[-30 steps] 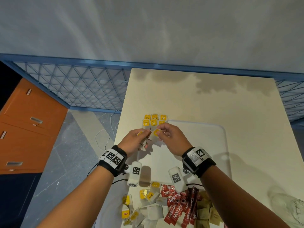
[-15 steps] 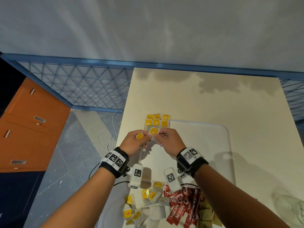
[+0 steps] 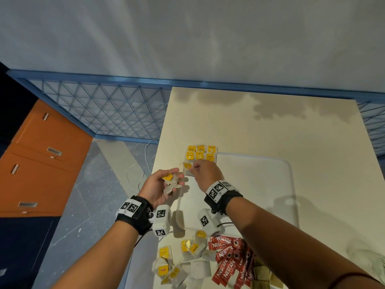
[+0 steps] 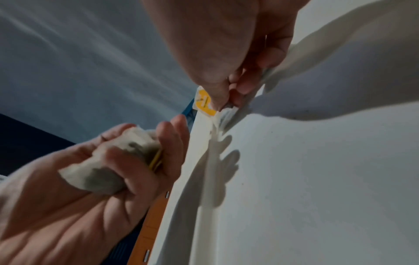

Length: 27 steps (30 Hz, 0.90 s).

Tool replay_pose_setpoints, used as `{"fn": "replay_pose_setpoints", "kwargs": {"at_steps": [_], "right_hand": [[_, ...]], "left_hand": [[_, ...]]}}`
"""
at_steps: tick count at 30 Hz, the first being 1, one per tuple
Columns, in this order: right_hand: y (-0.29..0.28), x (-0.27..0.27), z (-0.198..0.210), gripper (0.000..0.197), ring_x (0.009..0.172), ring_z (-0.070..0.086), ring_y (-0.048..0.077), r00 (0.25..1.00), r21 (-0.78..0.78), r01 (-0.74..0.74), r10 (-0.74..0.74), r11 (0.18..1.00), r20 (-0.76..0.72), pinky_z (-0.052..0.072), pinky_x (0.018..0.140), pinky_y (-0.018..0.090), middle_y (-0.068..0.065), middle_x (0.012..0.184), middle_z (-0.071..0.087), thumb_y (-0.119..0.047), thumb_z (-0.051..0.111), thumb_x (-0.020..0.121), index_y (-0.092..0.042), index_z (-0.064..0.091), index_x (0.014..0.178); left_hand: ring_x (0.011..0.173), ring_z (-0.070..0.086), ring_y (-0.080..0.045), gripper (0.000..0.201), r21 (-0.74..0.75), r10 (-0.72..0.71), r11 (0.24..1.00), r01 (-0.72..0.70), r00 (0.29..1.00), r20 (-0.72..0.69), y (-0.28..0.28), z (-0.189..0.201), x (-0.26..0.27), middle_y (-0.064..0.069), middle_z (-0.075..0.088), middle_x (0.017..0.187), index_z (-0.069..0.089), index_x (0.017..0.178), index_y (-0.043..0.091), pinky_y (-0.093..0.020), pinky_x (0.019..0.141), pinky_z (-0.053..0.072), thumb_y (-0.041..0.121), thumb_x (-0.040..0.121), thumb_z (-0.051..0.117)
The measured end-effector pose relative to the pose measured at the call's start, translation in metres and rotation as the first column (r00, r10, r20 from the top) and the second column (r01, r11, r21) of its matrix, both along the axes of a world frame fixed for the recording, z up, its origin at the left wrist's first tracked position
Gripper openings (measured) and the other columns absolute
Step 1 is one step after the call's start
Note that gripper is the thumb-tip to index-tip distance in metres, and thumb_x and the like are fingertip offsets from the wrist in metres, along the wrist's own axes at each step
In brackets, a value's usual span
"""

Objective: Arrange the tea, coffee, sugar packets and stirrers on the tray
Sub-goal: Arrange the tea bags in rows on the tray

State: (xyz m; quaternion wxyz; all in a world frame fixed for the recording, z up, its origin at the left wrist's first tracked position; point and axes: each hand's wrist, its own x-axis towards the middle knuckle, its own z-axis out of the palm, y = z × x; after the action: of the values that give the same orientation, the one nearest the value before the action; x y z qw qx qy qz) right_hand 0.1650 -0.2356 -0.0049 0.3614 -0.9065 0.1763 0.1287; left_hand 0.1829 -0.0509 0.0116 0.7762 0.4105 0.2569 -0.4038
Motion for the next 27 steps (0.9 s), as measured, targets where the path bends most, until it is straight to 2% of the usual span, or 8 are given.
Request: {"fn": "replay_pose_setpoints", "kwargs": {"at_steps": [7,12,15,17,20,22,24,27], "right_hand": [[0.000,0.002,-0.002,0.020,0.077,0.062,0.022,1.000,-0.078,-0.015,0.014,0.997,-0.013,0.053,0.070,0.034,-0.007,0.081,0.066,-0.041,0.053,0.100,-0.027,0.058,0.088],[-0.002,0.003,0.003,0.015,0.078,0.062,0.022,0.999,-0.060,-0.038,0.039,0.997,0.004,0.052,0.069,0.034,-0.011,0.082,0.062,-0.046,0.052,0.099,-0.032,0.052,0.096],[-0.003,-0.001,0.009,0.025,0.083,0.062,0.018,0.995,0.085,-0.055,0.047,0.995,0.093,0.052,0.075,0.036,-0.012,0.083,0.059,-0.048,0.058,0.097,-0.030,0.057,0.113],[-0.001,-0.005,0.017,0.026,0.087,0.062,0.015,0.981,0.220,-0.093,0.052,0.971,0.188,0.054,0.082,0.038,-0.009,0.089,0.061,-0.044,0.063,0.096,-0.026,0.065,0.114],[-0.001,-0.010,0.034,0.020,0.094,0.063,0.017,0.964,0.400,-0.221,0.138,0.889,0.227,0.054,0.088,0.036,0.003,0.101,0.064,-0.032,0.066,0.096,-0.023,0.072,0.113],[-0.006,-0.013,0.041,0.024,0.091,0.061,0.016,0.933,0.386,-0.348,0.276,0.854,0.229,0.052,0.085,0.032,0.003,0.099,0.060,-0.032,0.068,0.095,-0.027,0.071,0.118],[-0.010,-0.015,0.042,0.028,0.090,0.056,0.013,0.886,0.289,-0.456,0.400,0.842,0.234,0.049,0.085,0.032,-0.001,0.096,0.057,-0.037,0.067,0.095,-0.033,0.069,0.123],[-0.015,-0.020,0.043,0.026,0.092,0.055,0.013,0.849,0.213,-0.526,0.492,0.824,0.191,0.048,0.085,0.036,-0.005,0.096,0.054,-0.041,0.063,0.096,-0.038,0.070,0.120]], "left_hand": [[0.083,0.070,-0.040,0.053,-0.136,-0.040,0.990,0.037,0.999,-0.024,0.004,-0.001,-0.009,-0.028,0.065,0.118,0.058,0.126,0.000,-0.027,0.051,0.052,0.023,0.080,0.045],[0.082,0.070,-0.039,0.064,-0.230,-0.112,0.967,0.113,0.994,0.014,0.009,-0.001,-0.013,-0.030,0.063,0.125,0.066,0.123,0.000,-0.028,0.049,0.053,0.027,0.065,0.067],[0.076,0.069,-0.037,0.057,-0.197,-0.148,0.969,0.149,0.989,0.019,0.009,0.001,-0.013,-0.029,0.062,0.127,0.068,0.121,0.000,-0.027,0.046,0.050,0.041,0.086,0.050],[0.070,0.070,-0.036,0.072,-0.165,-0.180,0.970,0.180,0.984,0.013,0.007,0.001,-0.013,-0.030,0.064,0.123,0.066,0.122,0.000,-0.026,0.042,0.049,0.058,0.097,0.031],[0.066,0.070,-0.034,0.092,-0.095,-0.274,0.956,0.277,0.961,0.045,0.002,0.007,-0.014,-0.028,0.069,0.111,0.066,0.122,0.006,-0.023,0.040,0.044,0.075,0.092,0.013],[0.066,0.070,-0.033,0.096,-0.058,-0.325,0.943,0.329,0.944,0.065,-0.003,0.012,-0.015,-0.025,0.070,0.104,0.063,0.126,0.011,-0.024,0.043,0.044,0.080,0.088,0.008],[0.068,0.069,-0.034,0.097,-0.026,-0.364,0.930,0.366,0.930,0.053,-0.005,0.014,-0.015,-0.022,0.071,0.105,0.058,0.130,0.013,-0.030,0.056,0.052,0.082,0.086,0.007],[0.074,0.066,-0.033,0.098,0.019,-0.426,0.905,0.425,0.903,0.059,-0.010,0.016,-0.015,-0.020,0.071,0.109,0.055,0.136,0.016,-0.036,0.074,0.052,0.085,0.083,0.008]]}}
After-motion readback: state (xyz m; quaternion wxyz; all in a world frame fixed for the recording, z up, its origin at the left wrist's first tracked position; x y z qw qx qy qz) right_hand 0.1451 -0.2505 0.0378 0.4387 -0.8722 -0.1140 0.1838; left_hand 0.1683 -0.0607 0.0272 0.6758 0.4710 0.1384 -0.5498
